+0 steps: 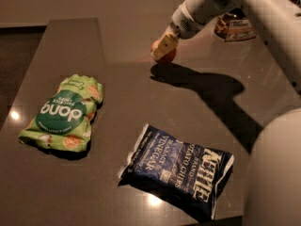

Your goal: Pick apple

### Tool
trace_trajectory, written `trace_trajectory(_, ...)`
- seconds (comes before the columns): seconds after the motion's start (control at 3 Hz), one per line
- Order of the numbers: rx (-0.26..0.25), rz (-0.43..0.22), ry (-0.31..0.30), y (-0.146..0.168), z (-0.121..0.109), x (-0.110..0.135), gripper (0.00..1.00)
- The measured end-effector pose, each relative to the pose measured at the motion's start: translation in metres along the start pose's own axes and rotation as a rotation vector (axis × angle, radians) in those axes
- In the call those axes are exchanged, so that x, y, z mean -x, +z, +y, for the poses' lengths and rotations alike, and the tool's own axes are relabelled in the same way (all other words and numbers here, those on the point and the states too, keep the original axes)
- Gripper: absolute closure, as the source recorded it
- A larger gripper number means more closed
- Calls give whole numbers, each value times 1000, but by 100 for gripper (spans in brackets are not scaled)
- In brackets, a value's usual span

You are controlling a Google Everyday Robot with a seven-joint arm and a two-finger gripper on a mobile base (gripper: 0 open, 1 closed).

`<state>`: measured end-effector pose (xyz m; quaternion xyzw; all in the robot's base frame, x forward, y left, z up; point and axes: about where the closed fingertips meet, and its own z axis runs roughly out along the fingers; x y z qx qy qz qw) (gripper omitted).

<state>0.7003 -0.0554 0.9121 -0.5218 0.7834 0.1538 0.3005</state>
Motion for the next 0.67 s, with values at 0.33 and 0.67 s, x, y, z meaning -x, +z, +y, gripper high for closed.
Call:
trace_trajectory(0.33, -28, -41, -32, -46, 10, 4, 100)
trace_trajectory(0.67, -28, -41, -32, -46, 10, 4, 100)
